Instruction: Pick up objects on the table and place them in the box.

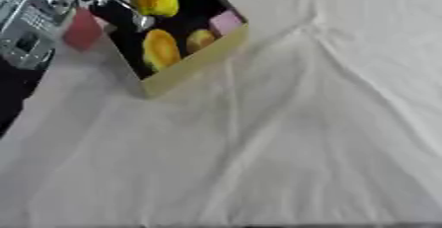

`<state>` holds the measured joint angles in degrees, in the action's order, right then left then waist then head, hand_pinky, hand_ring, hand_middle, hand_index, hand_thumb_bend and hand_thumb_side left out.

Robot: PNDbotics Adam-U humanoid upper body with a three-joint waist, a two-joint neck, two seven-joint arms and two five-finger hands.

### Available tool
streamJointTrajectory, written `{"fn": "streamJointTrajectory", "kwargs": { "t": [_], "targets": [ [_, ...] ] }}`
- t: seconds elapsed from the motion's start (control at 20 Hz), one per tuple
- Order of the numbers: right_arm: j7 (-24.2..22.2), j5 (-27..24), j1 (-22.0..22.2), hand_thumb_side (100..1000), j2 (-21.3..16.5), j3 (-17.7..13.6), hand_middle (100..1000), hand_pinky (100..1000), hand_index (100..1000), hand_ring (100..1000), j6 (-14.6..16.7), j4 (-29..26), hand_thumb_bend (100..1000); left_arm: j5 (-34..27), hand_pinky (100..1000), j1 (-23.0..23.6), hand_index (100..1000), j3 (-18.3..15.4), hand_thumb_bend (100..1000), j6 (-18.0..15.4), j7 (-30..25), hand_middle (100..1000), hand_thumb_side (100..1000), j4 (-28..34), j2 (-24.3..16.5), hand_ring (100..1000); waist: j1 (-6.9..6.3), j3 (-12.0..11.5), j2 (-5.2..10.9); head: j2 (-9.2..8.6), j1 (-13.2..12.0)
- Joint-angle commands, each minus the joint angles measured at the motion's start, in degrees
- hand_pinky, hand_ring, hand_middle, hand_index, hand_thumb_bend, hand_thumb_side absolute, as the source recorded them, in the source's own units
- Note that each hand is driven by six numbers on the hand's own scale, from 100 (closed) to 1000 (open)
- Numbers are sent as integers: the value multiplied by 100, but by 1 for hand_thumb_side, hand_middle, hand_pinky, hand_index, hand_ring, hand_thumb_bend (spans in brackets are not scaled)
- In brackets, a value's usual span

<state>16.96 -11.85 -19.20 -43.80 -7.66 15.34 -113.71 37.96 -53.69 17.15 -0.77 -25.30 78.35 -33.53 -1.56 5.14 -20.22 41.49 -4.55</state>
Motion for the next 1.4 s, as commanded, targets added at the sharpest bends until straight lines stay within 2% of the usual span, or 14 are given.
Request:
{"fn": "streamJointTrajectory", "kwargs": {
  "t": [0.05, 0.15, 0.25, 0.3, 0.5, 0.6, 0.65, 0.7, 0.95, 1.0, 1.15, 1.25, 1.4],
  "targets": [
    [-7, -43, -55, 528, -201, -37, 707, 869, 824, 810, 6, -89, 100, 248, 668, -168, 718, -7, 373, -87, 52, 570, 100, -240, 40, 617, 19, 16, 123, -70, -26],
    [-9, -46, -51, 530, -189, -37, 707, 869, 824, 809, -4, -89, 100, 357, 689, -197, 754, -5, 406, -137, 37, 601, 100, -373, 108, 649, 16, 24, 119, -74, -29],
    [-18, -47, -47, 530, -179, -34, 706, 869, 823, 809, -15, -89, 100, 419, 748, -221, 847, -7, 470, -193, 35, 700, 104, -452, 164, 731, 14, 31, 116, -82, -34],
    [-21, -47, -43, 530, -173, -35, 706, 869, 823, 809, -19, -89, 100, 443, 769, -227, 859, -11, 496, -221, 37, 729, 160, -466, 181, 754, 13, 34, 115, -83, -35],
    [-21, -47, -19, 534, -162, -48, 704, 869, 822, 807, -29, -89, 100, 482, 801, -205, 874, -52, 520, -260, 45, 758, 180, -378, 154, 788, 3, 34, 118, -85, -32],
    [-16, -48, -7, 535, -156, -55, 703, 869, 822, 807, -35, -89, 100, 453, 802, -175, 875, -92, 519, -244, 50, 761, 178, -268, 111, 790, -3, 29, 122, -88, -22],
    [-12, -49, -2, 536, -154, -59, 703, 869, 822, 806, -38, -89, 100, 424, 801, -159, 877, -115, 407, -228, 50, 761, 233, -212, 88, 790, -5, 26, 125, -89, -16],
    [-7, -49, 5, 536, -153, -62, 703, 869, 822, 806, -40, -89, 100, 383, 801, -148, 880, -141, 516, -209, 52, 763, 183, -156, 66, 790, -7, 21, 128, -91, -12],
    [4, -42, 33, 535, -153, -72, 702, 869, 821, 806, -42, -89, 100, 49, 791, -103, 874, -281, 481, -111, 62, 754, 174, 145, -49, 781, -5, 1, 132, -91, 2],
    [6, -39, 39, 536, -153, -73, 702, 869, 821, 806, -43, -89, 100, -6, 784, -94, 870, -313, 447, -80, 72, 747, 156, 198, -86, 775, -6, -4, 132, -88, 5],
    [12, -24, 63, 534, -165, -81, 702, 869, 821, 806, -46, -89, 100, -95, 781, -37, 865, -421, 419, 26, 124, 741, 106, 371, -288, 771, -15, -16, 128, -83, 22],
    [22, -9, 85, 534, -182, -92, 702, 869, 821, 807, -45, -89, 100, -114, 784, 30, 861, -494, 434, 76, 88, 738, 100, 460, -514, 775, -31, -29, 125, -74, 40],
    [41, 10, 110, 535, -203, -104, 702, 869, 821, 806, -42, -89, 100, -92, 800, 174, 869, -570, 515, 118, -118, 752, 100, 497, -916, 796, -58, -41, 120, -70, 71]
  ]
}}
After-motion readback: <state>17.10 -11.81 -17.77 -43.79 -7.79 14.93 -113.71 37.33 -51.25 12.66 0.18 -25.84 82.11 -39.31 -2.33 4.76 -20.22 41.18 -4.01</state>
